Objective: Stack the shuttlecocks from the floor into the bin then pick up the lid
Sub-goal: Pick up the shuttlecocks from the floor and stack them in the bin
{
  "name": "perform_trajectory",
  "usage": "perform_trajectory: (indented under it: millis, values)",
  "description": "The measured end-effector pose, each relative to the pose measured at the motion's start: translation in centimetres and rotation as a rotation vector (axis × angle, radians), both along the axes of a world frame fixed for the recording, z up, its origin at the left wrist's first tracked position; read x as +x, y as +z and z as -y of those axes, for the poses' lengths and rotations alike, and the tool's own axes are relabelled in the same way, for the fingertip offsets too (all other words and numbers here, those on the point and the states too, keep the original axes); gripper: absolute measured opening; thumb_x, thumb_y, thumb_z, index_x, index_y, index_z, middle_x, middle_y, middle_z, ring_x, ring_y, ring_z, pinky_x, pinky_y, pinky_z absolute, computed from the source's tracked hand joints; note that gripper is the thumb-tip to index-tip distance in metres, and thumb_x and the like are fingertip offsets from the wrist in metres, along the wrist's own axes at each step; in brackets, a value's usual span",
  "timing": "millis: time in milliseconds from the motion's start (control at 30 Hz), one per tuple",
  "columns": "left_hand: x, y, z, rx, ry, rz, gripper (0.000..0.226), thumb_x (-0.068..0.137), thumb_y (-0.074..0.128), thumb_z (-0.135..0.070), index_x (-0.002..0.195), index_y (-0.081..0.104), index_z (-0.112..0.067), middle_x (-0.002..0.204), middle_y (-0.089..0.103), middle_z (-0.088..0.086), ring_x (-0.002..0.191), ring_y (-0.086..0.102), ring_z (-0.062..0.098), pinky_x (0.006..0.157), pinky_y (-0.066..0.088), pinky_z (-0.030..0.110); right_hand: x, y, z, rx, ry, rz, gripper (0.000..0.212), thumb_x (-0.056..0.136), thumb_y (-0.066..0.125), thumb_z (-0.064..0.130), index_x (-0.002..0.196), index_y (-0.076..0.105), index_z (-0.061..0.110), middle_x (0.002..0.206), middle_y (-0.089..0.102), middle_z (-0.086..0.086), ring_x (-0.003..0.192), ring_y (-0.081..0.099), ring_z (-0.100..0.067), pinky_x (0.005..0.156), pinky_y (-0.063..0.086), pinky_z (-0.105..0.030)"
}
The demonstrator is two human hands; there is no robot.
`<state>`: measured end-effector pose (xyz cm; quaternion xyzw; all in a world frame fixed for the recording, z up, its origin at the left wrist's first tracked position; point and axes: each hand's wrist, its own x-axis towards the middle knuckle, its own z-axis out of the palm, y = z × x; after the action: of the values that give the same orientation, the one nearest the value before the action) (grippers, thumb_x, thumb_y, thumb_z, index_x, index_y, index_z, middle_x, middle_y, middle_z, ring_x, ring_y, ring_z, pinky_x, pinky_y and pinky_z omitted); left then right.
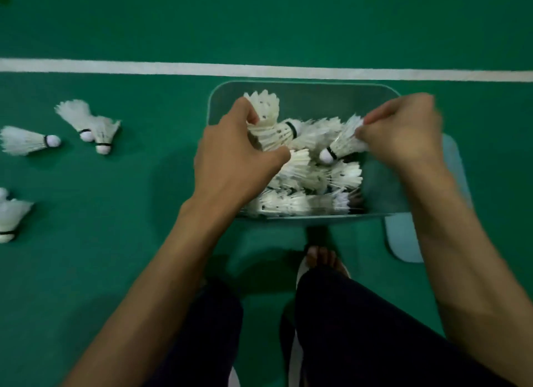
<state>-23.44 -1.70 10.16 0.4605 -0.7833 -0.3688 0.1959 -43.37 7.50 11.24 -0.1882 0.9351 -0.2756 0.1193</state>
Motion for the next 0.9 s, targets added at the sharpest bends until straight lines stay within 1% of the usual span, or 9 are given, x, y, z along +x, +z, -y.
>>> perform_trajectory:
  millis: [100,233,367,467,533,633,700,767,900]
  values:
    - [-1.4,-1.2,-0.9,0.013,0.007,0.068,0.039,0.069,0.077,-0.028,0.099,0.053,-0.021,0.064,0.065,0.001,0.063,0.063,0.025,0.061,0.057,0.045,0.3,-2.4,-0.6,0.067,-0.036,-0.039,0.012,0.077,0.069,0.011,0.083,0.076,0.018,0.088,0.074,-0.002,0.084,0.067,-0.022,0.074,0.046,-0.025]
    - [-2.0,-2.0,-0.8,0.012,0.04,0.087,0.04,0.069,0.078,-0.025,0.1,0.054,-0.019,0.065,0.066,0.001,0.066,0.066,0.025,0.06,0.054,0.039,1.2,-3.9,0.5,0.062,-0.1,-0.024,0.017,0.079,0.066,0.005,0.087,0.079,0.013,0.088,0.075,-0.006,0.079,0.068,-0.027,0.071,0.055,-0.032]
    - [-1.8,-2.3,-0.2,0.008,0.042,0.094,0.04,0.071,0.078,-0.024,0.103,0.055,-0.016,0.068,0.064,0.001,0.069,0.065,0.022,0.06,0.051,0.035,0.9,-6.3,1.8,-0.005,-0.191,0.258,0.004,0.081,0.073,0.01,0.085,0.073,0.012,0.084,0.072,-0.003,0.075,0.07,-0.021,0.062,0.053,-0.026]
    - [-1.6,-2.7,0.0,-0.001,0.033,0.078,0.039,0.072,0.079,-0.025,0.101,0.054,-0.016,0.07,0.064,-0.002,0.068,0.064,0.021,0.061,0.051,0.036,0.4,-7.9,2.4,-0.094,-0.266,0.472,0.026,0.075,0.08,0.01,0.098,0.07,0.004,0.096,0.074,-0.01,0.074,0.067,-0.022,0.061,0.052,-0.03]
    - [-1.7,-3.0,0.1,0.015,0.019,0.078,0.039,0.071,0.078,-0.025,0.101,0.054,-0.016,0.071,0.065,-0.002,0.068,0.065,0.023,0.061,0.054,0.04,0.1,-8.5,2.5,-0.131,-0.292,0.539,0.037,0.072,0.081,0.008,0.106,0.07,0.002,0.104,0.074,-0.014,0.078,0.065,-0.025,0.059,0.047,-0.03]
    - [-2.0,-3.5,0.1,0.016,0.01,0.088,0.039,0.071,0.079,-0.026,0.099,0.053,-0.017,0.071,0.064,-0.004,0.069,0.065,0.021,0.062,0.053,0.039,0.1,-8.4,2.1,-0.11,-0.299,0.587,0.028,0.076,0.078,0.004,0.102,0.07,0.0,0.094,0.074,-0.013,0.064,0.064,-0.021,0.047,0.044,-0.025]
    - [-2.2,-3.7,-0.1,0.024,0.008,0.073,0.039,0.071,0.079,-0.027,0.099,0.054,-0.018,0.072,0.064,-0.005,0.07,0.066,0.021,0.062,0.054,0.038,0.4,-8.1,2.3,-0.136,-0.311,0.755,0.018,0.081,0.073,-0.003,0.098,0.069,-0.001,0.079,0.069,-0.011,0.048,0.058,-0.016,0.039,0.043,-0.019]
    - [-2.4,-3.8,-0.1,0.041,0.004,0.057,0.04,0.071,0.08,-0.027,0.101,0.054,-0.018,0.074,0.065,-0.006,0.07,0.066,0.021,0.063,0.056,0.04,0.9,-7.9,3.1,-0.152,-0.329,0.907,0.014,0.085,0.066,-0.006,0.095,0.07,0.003,0.073,0.066,-0.007,0.047,0.055,-0.014,0.036,0.044,-0.017]
    - [-2.4,-3.8,-0.3,0.07,-0.021,0.026,0.041,0.073,0.08,-0.031,0.103,0.057,-0.019,0.08,0.066,-0.005,0.068,0.061,0.015,0.057,0.046,0.03,1.0,-8.6,3.9,-0.153,-0.332,0.859,0.026,0.087,0.06,-0.008,0.109,0.072,-0.002,0.066,0.07,-0.005,0.034,0.055,-0.011,0.037,0.044,-0.018]
